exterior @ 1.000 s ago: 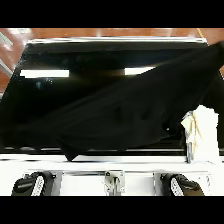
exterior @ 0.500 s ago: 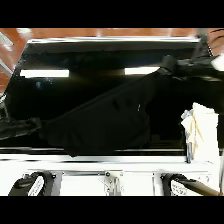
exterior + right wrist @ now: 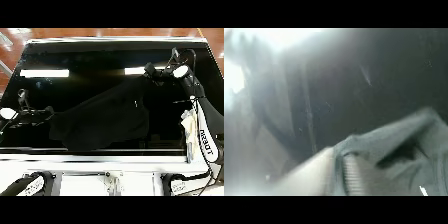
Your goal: Fold the shirts.
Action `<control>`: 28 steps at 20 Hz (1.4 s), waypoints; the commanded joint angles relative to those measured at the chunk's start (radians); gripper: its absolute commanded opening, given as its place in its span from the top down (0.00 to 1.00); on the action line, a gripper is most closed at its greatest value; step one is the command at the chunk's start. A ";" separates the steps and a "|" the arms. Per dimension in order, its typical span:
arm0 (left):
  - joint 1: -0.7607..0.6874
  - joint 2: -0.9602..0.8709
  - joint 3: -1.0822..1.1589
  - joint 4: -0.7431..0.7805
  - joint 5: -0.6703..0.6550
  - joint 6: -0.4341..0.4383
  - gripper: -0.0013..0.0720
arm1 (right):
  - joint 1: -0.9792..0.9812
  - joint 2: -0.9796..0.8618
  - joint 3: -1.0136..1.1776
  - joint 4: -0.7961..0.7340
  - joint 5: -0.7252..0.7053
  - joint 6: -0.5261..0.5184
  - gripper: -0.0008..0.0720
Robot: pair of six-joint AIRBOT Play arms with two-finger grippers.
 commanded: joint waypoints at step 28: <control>-0.006 0.028 -0.304 -0.139 -0.302 0.074 0.00 | -0.373 0.180 -0.300 -0.137 0.790 -0.339 0.17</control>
